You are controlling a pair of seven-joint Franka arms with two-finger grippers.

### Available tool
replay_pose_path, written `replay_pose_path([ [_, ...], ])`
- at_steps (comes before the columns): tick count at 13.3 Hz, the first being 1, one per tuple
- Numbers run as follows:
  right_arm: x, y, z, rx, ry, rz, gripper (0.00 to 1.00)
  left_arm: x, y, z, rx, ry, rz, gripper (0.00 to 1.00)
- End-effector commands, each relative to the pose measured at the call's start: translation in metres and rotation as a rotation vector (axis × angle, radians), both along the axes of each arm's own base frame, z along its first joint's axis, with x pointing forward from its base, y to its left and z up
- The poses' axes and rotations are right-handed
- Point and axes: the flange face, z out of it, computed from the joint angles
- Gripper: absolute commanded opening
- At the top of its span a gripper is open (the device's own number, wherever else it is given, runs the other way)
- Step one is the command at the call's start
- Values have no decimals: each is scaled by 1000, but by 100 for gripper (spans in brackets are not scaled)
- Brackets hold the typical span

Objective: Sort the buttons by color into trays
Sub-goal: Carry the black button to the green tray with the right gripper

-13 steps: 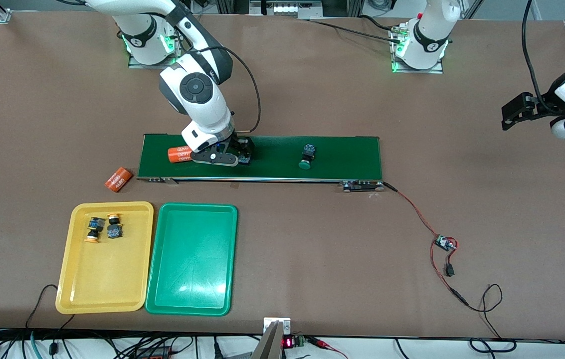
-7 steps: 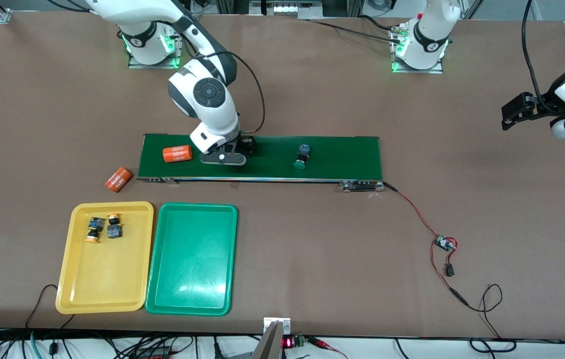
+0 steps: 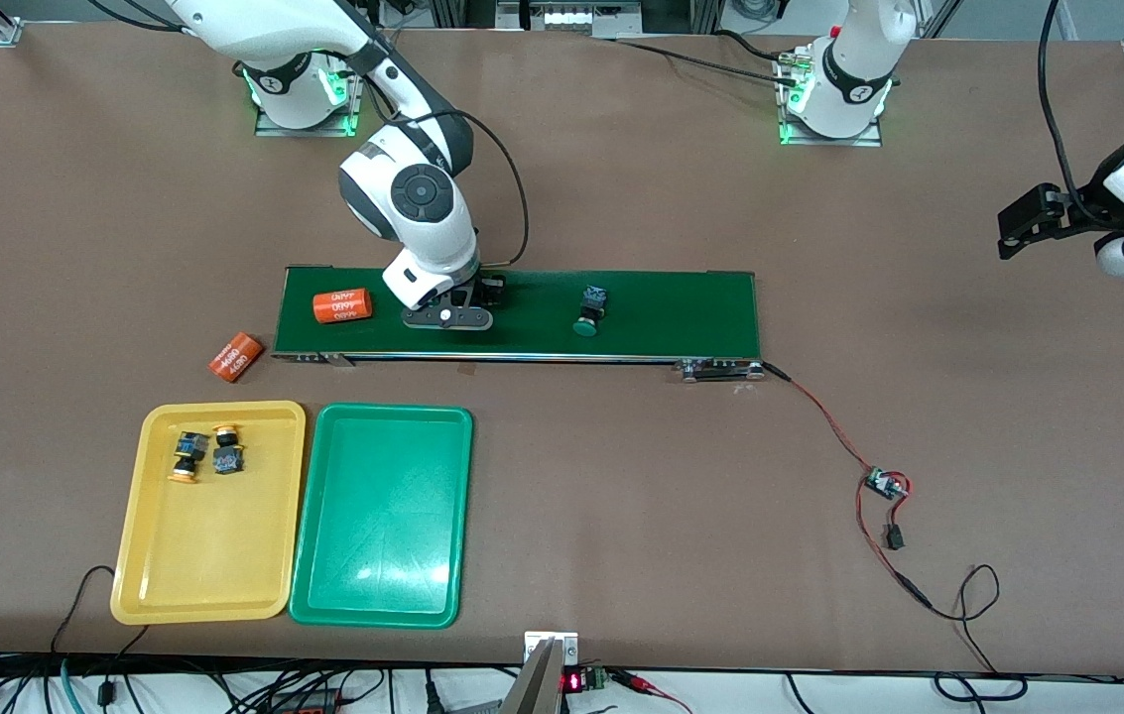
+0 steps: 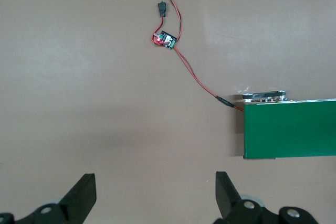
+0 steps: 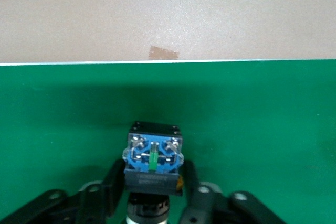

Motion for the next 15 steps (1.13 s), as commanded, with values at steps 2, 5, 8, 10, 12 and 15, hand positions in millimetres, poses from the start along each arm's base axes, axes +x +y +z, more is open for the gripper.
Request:
replay_pose_path([
  [2,14,-8,10,-11,-19,-3,8,-2,7,5,-10,-9,17,100],
  [5,50,-7,53,18,-87,-31,8,-2,8,3,-10,-4,20,100],
  [8,95,-16,87,47,-158,-18,8,-1,8,4,-10,-6,20,100],
  [10,129,-37,96,49,-194,5,9,-2,7,4,-10,-6,17,100],
  [12,160,-65,89,32,-216,0,10,-2,7,4,-10,-4,16,100],
  [15,198,-97,70,15,-239,0,11,-2,7,4,-10,-6,17,100],
])
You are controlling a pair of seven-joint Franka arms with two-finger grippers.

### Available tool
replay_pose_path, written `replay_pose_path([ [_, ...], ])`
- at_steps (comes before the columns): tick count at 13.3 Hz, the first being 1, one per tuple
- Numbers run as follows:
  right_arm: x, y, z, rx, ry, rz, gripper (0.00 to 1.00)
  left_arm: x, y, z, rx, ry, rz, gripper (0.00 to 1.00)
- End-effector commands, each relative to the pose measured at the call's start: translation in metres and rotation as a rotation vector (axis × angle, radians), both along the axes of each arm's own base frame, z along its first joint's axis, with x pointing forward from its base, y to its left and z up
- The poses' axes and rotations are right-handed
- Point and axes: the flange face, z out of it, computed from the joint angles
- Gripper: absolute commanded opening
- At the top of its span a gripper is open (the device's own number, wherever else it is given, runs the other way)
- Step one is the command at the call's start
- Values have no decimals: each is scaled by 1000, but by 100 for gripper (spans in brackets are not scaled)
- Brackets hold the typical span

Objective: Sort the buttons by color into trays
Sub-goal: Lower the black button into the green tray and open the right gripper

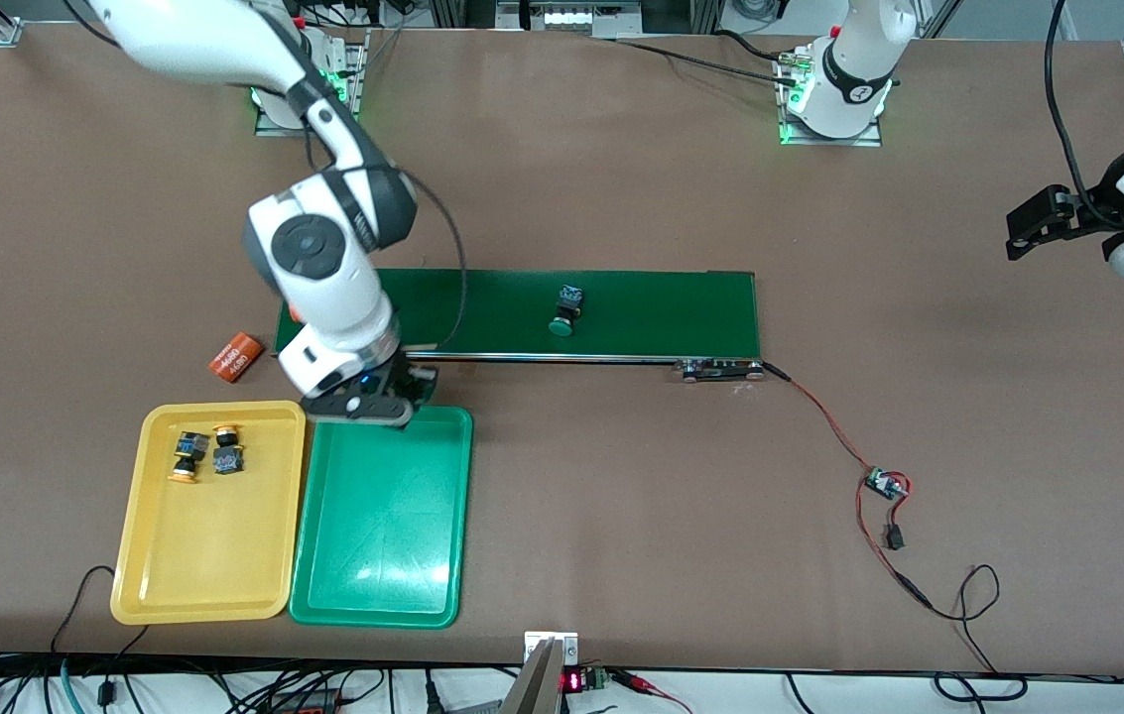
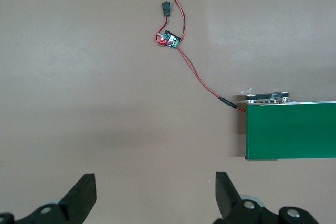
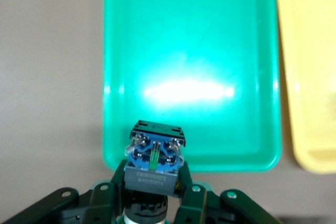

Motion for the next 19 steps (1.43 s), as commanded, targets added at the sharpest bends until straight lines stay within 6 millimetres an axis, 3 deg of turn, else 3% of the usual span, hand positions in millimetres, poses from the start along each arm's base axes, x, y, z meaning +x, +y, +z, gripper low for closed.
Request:
replay_pose_path([
  [1,30,-11,-22,17,-19,8,11,-2,0,4,-11,-6,4,100],
  [5,42,-35,-54,8,-28,42,11,-2,0,5,-11,-7,3,100],
  [7,47,-61,-77,1,4,11,13,-2,1,4,-11,-4,4,100],
  [9,42,-59,-91,-7,32,17,16,-2,0,5,-11,-8,7,100],
  [12,41,-60,-95,-9,38,17,17,-2,1,5,-11,-6,9,100],
  [13,41,-59,-95,-9,38,19,28,-2,1,5,-11,-6,9,100],
  [14,41,-61,-97,-11,42,15,47,-2,1,5,-11,-6,9,100],
  [15,38,-62,-102,-13,51,14,80,-2,1,4,-11,-5,9,100],
  [16,37,-64,-104,-13,53,13,100,-2,2,4,-11,-5,11,100],
  [19,33,-59,-99,-14,53,15,100,-2,2,5,-11,-6,11,100],
])
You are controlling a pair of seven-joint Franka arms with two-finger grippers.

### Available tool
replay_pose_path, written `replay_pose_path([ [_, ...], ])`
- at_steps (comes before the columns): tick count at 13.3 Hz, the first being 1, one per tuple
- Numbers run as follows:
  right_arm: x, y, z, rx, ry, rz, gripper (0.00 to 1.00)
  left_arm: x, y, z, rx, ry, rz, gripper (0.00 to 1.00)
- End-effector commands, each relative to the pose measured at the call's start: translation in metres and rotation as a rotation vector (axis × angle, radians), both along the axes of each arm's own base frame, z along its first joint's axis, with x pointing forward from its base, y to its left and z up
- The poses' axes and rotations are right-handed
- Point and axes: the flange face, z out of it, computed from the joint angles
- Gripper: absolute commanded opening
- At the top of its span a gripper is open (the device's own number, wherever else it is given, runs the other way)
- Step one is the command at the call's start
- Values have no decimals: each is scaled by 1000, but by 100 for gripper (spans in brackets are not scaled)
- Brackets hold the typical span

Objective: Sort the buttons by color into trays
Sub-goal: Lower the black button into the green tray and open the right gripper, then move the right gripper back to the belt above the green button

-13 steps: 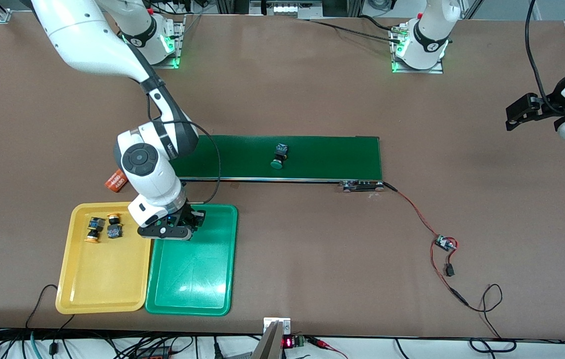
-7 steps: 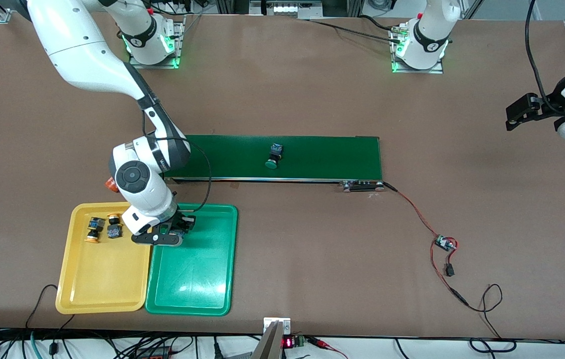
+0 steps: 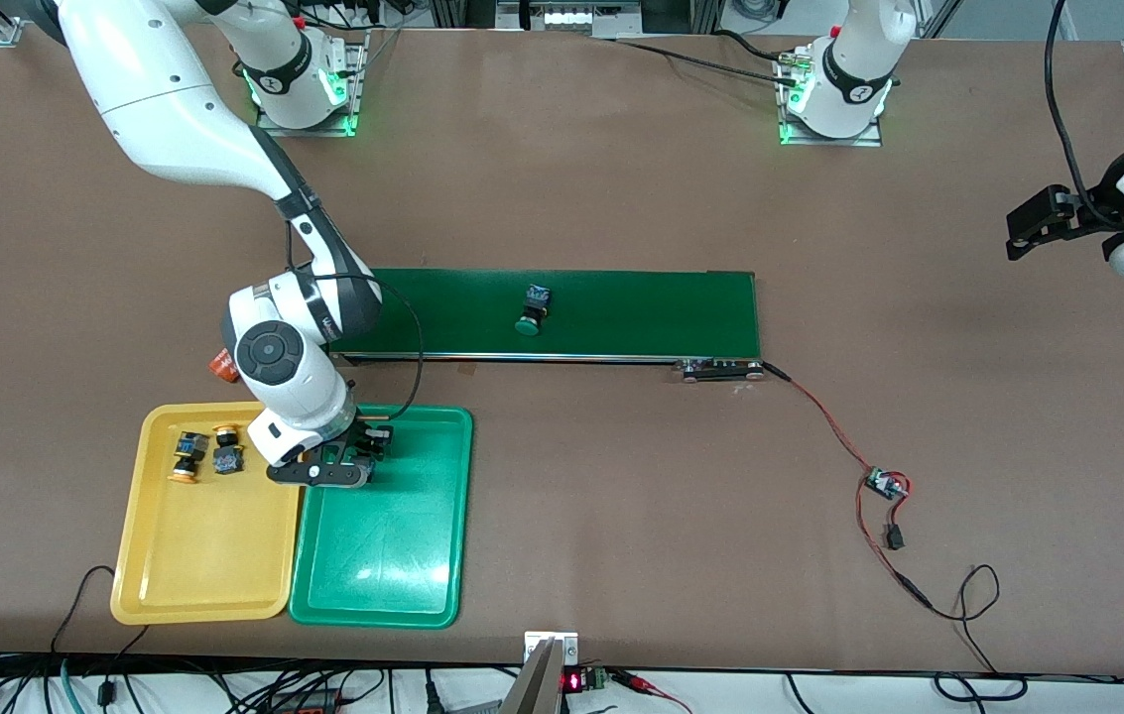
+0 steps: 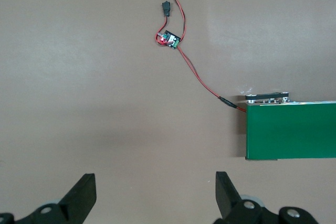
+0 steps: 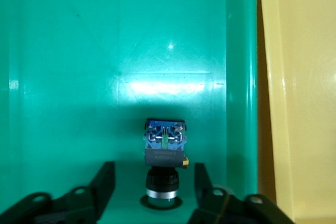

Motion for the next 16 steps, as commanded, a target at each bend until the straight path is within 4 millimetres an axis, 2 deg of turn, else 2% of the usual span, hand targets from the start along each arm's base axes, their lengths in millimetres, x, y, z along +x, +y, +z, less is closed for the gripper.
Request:
replay_pose_path([
  [1,-7,2,6,8,8,-1,100,-2,2,4,-11,-5,10,100],
  [3,-25,2,21,0,18,0,100,-1,2,5,-11,-8,10,100],
  [5,-52,3,32,-5,37,-29,100,-2,2,5,-11,-6,10,100],
  [8,-106,45,43,24,72,-82,100,-1,2,5,-11,-8,10,100],
  [11,-148,89,60,74,87,-153,100,0,2,4,-13,-6,9,100],
  [14,-172,121,66,90,112,-213,100,0,2,4,-13,-6,9,100],
  [16,-179,131,67,98,119,-229,100,0,2,4,-13,-6,9,100],
])
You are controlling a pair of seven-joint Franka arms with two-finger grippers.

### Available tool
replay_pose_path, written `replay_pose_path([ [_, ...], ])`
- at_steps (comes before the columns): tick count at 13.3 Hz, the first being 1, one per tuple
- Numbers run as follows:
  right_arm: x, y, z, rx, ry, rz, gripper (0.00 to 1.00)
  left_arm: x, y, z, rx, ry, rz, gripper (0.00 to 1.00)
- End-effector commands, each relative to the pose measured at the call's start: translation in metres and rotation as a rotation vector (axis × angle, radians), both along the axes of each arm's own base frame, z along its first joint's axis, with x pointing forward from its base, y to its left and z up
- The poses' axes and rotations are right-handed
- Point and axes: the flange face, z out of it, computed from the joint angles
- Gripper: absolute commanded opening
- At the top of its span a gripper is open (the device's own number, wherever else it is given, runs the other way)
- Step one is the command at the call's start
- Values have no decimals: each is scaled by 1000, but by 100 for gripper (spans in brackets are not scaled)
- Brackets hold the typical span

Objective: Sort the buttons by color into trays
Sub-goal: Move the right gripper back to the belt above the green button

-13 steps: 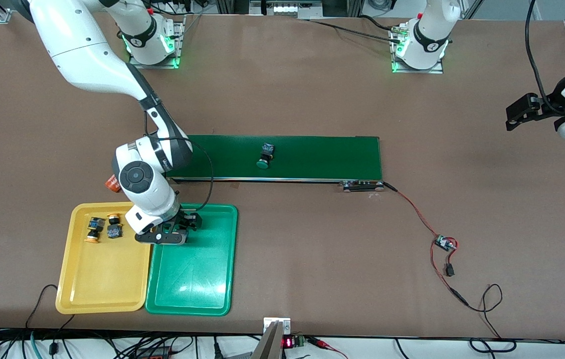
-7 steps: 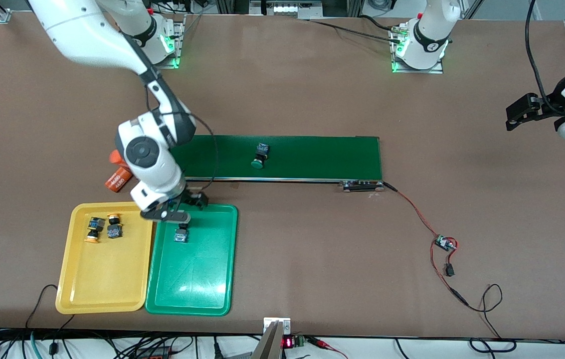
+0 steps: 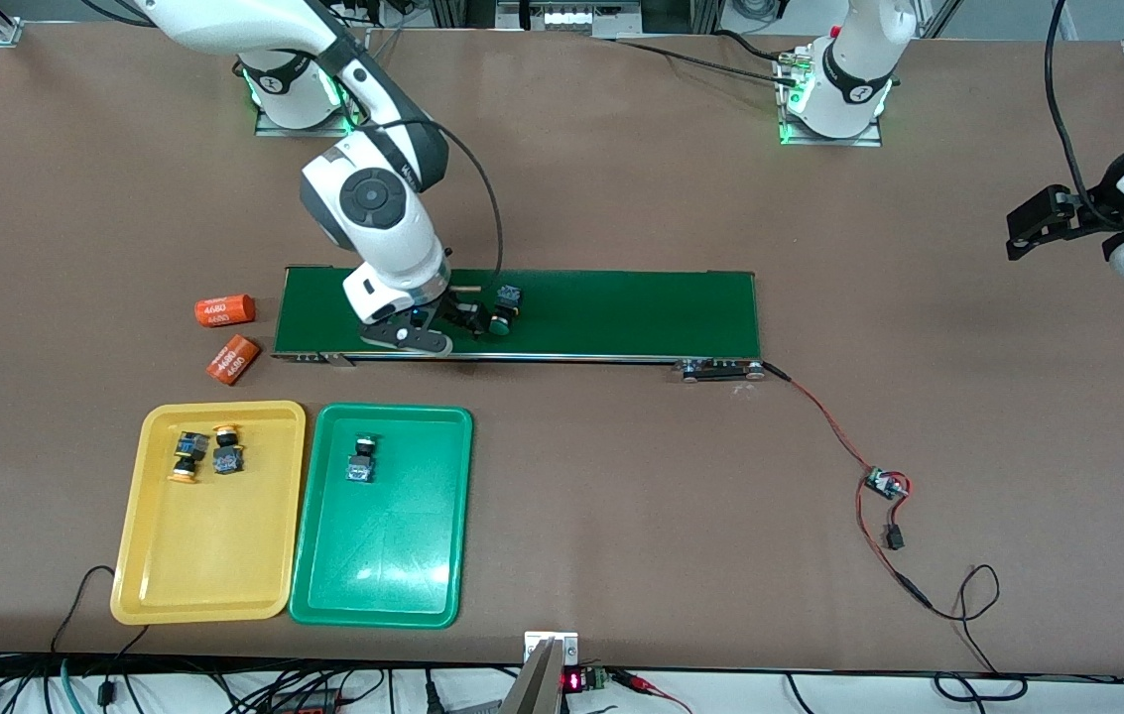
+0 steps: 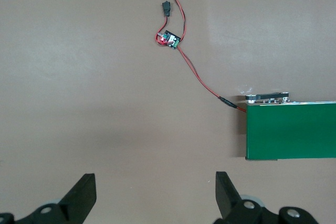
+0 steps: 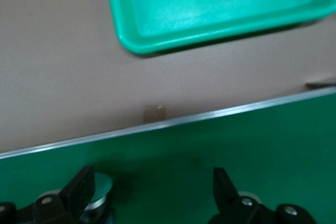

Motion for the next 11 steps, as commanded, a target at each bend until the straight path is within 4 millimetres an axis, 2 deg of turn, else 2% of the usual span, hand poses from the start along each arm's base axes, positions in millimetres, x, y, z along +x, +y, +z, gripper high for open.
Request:
replay_pose_path([
  [1,-13,8,4,11,19,-25,100,0,1,4,-13,-6,8,100],
  [4,-24,21,-1,14,33,28,100,0,1,4,-13,-8,8,100],
  [6,-23,20,-2,13,32,76,100,0,2,4,-13,-6,10,100],
  [11,-29,23,-26,2,71,84,100,0,3,4,-13,-6,11,100],
])
